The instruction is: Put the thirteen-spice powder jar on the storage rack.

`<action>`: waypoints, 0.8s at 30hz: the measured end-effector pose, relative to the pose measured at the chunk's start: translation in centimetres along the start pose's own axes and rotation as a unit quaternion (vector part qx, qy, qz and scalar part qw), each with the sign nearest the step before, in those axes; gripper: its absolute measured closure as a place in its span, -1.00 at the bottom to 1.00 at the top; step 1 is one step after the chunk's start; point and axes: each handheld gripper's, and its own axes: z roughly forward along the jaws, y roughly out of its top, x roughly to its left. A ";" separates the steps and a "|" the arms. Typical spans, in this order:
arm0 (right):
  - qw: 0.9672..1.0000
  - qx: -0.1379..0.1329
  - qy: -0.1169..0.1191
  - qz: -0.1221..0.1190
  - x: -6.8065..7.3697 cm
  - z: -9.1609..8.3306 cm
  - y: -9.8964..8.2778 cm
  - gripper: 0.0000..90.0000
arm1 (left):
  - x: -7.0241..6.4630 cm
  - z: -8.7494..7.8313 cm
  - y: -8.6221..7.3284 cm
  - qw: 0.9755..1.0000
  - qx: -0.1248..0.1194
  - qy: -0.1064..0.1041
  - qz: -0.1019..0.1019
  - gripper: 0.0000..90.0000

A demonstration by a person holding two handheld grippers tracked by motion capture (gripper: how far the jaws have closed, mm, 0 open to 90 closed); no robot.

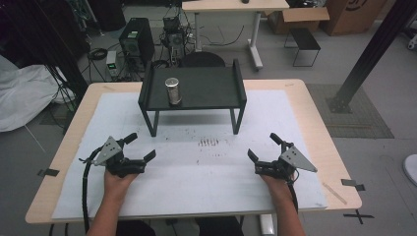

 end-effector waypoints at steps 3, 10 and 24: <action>1.000 0.000 0.000 0.000 0.0 0.0 0.0 -1.00 | 0.0 -0.2 -0.3 1.000 -0.004 -0.001 0.001 -0.99; 1.000 0.000 0.000 0.001 0.0 0.0 0.0 -1.00 | -0.5 -0.7 -0.7 0.999 -0.030 0.015 0.021 -0.99; 1.000 0.001 -0.001 0.000 0.0 0.0 0.0 -1.00 | -0.7 -1.2 -1.0 0.997 -0.060 0.028 0.027 -0.99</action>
